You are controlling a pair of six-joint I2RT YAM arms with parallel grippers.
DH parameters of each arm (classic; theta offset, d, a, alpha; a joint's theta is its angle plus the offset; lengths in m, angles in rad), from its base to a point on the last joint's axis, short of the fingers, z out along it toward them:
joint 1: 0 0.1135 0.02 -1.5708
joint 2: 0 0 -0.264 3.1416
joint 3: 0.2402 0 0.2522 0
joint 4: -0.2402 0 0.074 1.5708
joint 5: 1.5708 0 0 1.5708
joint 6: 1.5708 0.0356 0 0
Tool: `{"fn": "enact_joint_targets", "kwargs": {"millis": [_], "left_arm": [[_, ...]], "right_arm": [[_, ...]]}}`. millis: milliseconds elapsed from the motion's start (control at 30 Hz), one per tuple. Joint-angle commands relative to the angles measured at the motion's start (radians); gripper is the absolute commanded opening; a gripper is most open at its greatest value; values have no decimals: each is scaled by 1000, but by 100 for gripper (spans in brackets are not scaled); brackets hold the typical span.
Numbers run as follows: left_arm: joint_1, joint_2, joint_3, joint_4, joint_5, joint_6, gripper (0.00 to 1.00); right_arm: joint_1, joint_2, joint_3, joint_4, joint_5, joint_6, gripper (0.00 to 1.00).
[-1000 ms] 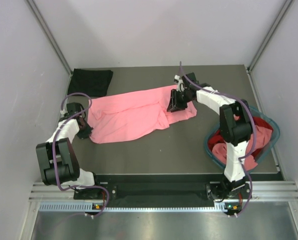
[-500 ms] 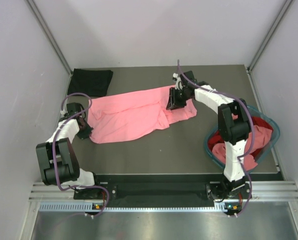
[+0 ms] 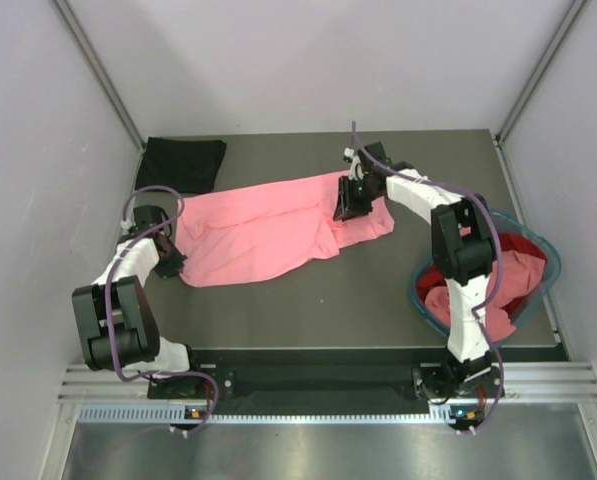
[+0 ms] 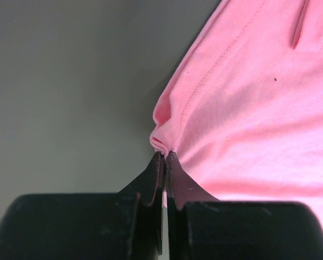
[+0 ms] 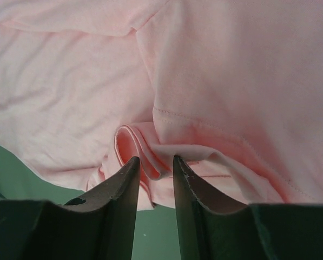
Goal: Fold and stack the t-shirts
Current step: Fold the tshirt
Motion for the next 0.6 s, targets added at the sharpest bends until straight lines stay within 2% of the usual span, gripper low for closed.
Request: {"fn": "enact_joint_targets", "kwargs": {"millis": [0,67,100,200,267,300,567], "left_arm": [[4,-3,-3,26,2,-1,0],[4,0,-2,25,5,-2,0],[4,1,-2,26,3,-1,0],[4,3,3,23,3,-2,0],[4,1,7,19,5,2,0],[4,1,12,14,6,5,0],[4,-26,20,-21,-17,16,0]], "right_arm": [[8,-2,20,6,-8,-18,31],[8,-9,20,11,-10,-17,27],[8,-9,24,11,-13,-18,20],[8,-19,38,-3,-5,-14,8],[8,-33,55,-38,12,-12,5],[6,-39,63,-54,27,-12,0],[-8,-186,52,-199,67,-15,0]]}}
